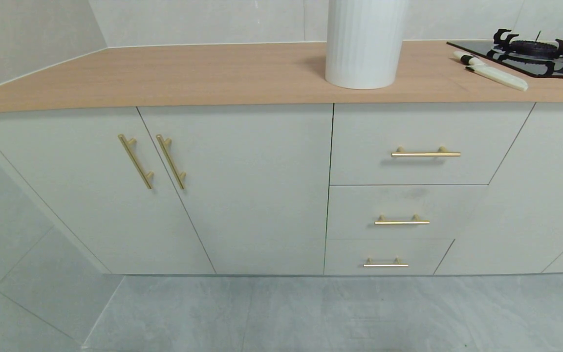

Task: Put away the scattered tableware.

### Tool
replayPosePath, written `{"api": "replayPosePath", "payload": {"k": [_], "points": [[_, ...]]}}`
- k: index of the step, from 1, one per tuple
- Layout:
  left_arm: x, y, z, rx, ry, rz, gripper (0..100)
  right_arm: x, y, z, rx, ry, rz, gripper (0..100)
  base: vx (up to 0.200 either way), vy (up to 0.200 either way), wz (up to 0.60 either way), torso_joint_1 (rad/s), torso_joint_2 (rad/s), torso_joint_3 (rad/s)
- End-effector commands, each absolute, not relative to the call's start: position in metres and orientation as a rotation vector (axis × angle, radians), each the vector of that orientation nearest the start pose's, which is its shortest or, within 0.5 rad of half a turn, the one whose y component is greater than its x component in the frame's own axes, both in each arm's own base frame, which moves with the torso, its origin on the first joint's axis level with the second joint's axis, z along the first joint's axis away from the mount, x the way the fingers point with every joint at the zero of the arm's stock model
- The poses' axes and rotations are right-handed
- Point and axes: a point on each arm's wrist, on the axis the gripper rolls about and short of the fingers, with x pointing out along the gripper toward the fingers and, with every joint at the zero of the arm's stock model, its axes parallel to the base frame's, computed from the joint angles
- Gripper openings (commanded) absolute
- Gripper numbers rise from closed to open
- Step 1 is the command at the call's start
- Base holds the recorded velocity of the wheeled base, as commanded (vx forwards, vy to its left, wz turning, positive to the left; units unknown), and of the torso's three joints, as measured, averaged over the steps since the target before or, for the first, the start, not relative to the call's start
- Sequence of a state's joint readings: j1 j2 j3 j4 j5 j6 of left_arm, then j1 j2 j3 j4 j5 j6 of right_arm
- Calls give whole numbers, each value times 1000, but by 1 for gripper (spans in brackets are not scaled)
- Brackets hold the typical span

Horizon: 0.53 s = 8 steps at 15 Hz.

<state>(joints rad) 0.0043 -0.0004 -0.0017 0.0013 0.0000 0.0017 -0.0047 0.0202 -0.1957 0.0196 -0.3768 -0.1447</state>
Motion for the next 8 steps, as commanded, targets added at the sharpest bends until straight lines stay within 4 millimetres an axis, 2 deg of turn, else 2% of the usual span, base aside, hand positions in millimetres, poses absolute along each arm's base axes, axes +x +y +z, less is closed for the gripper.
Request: {"api": "replayPosePath", "payload": {"k": [1,3,5,8], "points": [[-23,0,76,2,0,5,100,-32,-6,104,-84,-120,-285,100,0,0,0,0,0,0],[-23,0,76,2,0,5,100,-24,-4,87,-85,-106,-192,100,0,0,0,0,0,0],[-23,0,76,2,0,5,100,-23,-3,80,-84,-39,-155,100,0,0,0,0,0,0],[-23,0,76,2,0,5,100,-23,-2,80,-20,-42,-89,100,0,0,0,0,0,0]]}}
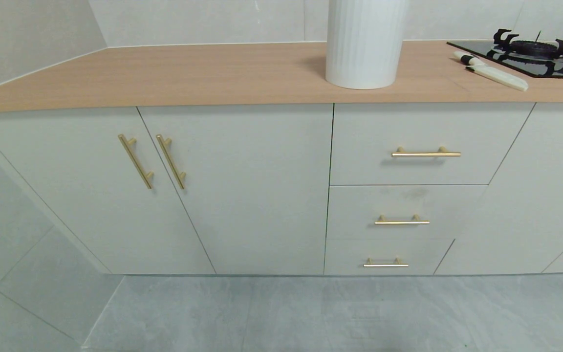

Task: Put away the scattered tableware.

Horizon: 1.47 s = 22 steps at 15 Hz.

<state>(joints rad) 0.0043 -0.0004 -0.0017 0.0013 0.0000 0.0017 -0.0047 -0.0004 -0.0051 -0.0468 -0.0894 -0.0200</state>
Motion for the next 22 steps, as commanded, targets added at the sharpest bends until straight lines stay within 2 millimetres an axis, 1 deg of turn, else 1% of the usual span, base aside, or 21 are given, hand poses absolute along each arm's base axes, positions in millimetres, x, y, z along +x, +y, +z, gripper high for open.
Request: {"api": "replayPosePath", "payload": {"k": [1,2,11,22], "points": [[-23,0,76,2,0,5,100,-23,-2,80,6,-43,-77,100,0,0,0,0,0,0],[-23,0,76,2,0,5,100,-23,-1,75,-2,11,-55,100,0,0,0,0,0,0],[-23,0,76,2,0,5,100,-23,-1,76,-12,2,-43,100,0,0,0,0,0,0],[-23,0,76,0,0,5,100,-23,-1,76,-14,2,-43,100,200,0,0,1,0,2]]}}
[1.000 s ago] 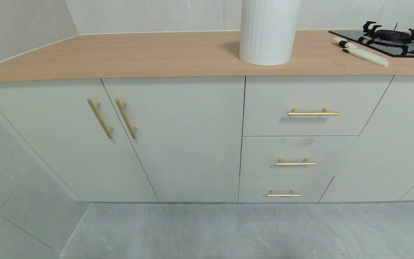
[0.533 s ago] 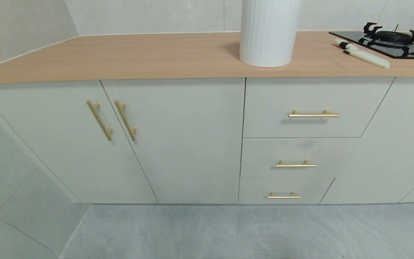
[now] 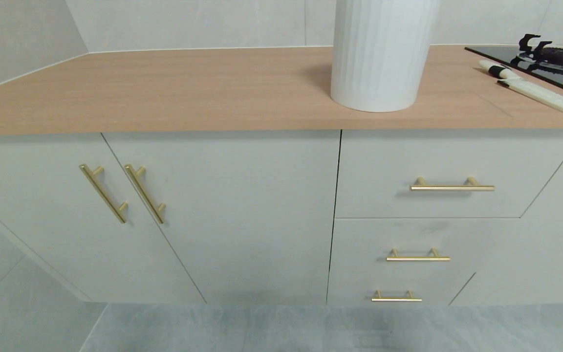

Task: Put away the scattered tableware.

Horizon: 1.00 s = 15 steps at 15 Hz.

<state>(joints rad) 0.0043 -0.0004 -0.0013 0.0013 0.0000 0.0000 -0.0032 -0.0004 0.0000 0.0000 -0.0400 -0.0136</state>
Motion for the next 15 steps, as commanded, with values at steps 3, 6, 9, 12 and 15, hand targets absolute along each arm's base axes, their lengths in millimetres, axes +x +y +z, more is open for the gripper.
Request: {"api": "replayPosePath", "payload": {"k": [3,6,9,12,15], "points": [[-23,0,76,0,0,5,100,-23,-1,76,-14,2,-43,100,200,0,0,2,1,6],[-23,0,76,0,0,5,100,-23,-1,76,-14,2,-43,100,200,0,0,4,1,4],[-23,0,75,-2,2,5,100,-23,-1,76,-12,2,-43,100,67,0,0,1,1,1],[-23,0,76,-2,0,5,100,-23,-1,76,-14,2,-43,100,0,0,0,0,0,0],[-23,0,76,-2,0,5,100,-23,-1,76,-14,2,-43,100,0,0,0,0,0,0]]}}
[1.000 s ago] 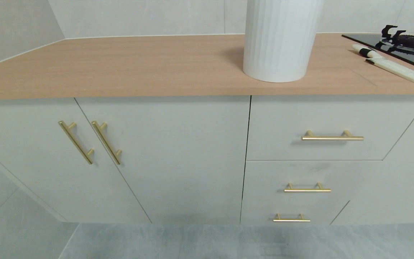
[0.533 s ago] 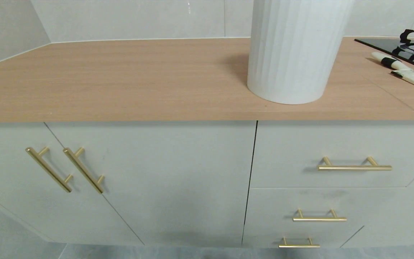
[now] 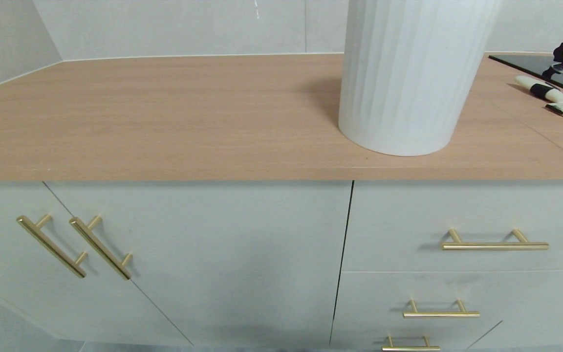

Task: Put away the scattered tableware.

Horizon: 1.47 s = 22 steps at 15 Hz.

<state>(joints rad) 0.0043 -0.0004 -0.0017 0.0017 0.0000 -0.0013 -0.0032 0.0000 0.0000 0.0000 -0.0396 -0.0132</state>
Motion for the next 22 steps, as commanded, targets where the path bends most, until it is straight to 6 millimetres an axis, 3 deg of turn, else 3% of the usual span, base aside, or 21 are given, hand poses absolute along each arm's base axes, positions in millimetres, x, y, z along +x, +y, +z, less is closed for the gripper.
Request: {"api": "replayPosePath", "payload": {"k": [1,3,10,22], "points": [[-23,0,76,-2,0,5,100,-23,-1,76,-12,2,-43,100,0,0,0,0,0,0],[-23,0,76,0,0,5,100,-23,-1,76,-12,2,-43,100,0,0,0,0,0,0],[-23,0,76,-2,0,5,100,-23,-1,76,-12,2,-43,100,0,-200,0,3,2,2],[-23,0,76,-2,0,5,100,-23,-1,76,-12,2,-43,100,0,0,0,0,0,0]]}}
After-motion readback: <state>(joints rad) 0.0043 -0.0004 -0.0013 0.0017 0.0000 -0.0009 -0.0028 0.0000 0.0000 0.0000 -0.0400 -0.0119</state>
